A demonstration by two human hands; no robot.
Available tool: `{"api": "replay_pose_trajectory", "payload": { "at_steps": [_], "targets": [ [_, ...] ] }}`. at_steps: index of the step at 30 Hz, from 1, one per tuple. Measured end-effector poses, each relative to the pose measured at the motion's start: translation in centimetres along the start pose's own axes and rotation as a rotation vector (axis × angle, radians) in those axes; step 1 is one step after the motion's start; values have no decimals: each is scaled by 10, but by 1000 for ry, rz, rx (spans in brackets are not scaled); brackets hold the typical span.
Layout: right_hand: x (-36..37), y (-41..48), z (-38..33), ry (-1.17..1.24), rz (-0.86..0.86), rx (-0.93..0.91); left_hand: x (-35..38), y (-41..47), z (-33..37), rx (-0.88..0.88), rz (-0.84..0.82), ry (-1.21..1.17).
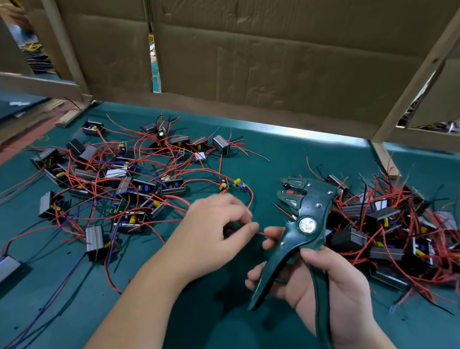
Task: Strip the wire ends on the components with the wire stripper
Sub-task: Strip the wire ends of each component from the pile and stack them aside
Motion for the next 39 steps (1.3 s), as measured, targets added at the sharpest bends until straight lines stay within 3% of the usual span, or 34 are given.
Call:
{"api": "replay_pose_trajectory", "payload": {
  "at_steps": [4,7,15,17,20,24,33,39],
  "targets": [
    [0,-1,-5,16,-55,-15,5,-1,1,-84,-249,-395],
    [2,-4,-8,41,-123,-17,0,-1,0,-97,-289,-604],
    [2,-5,-10,17,-114,-57,0,-5,-1,-151,-354,-645],
    [0,-4,-10,2,-93,-61,-3,-4,0,-119,-290,-627],
    [-2,-3,-9,-21,-60,-38,-8,0,0,-87,-55,-636],
    [-2,-3,-2,2,-65,90,-12,2,-4,-76,153,-749],
    [11,-7,6,-25,-229,234,-13,1,1,-43,197,-562],
    [6,-8,5,-82,-188,242,-21,-1,7,48,237,-326]
  ]
}}
Point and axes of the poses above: each hand's wrist, its own y-axis towards the middle knuckle, its own x-axis out of the palm, z = x × y, the point moved 3 cm from there along y, towards the middle knuckle, and after that the axes turned 8 degrees about -z, right-handed, at the moved point
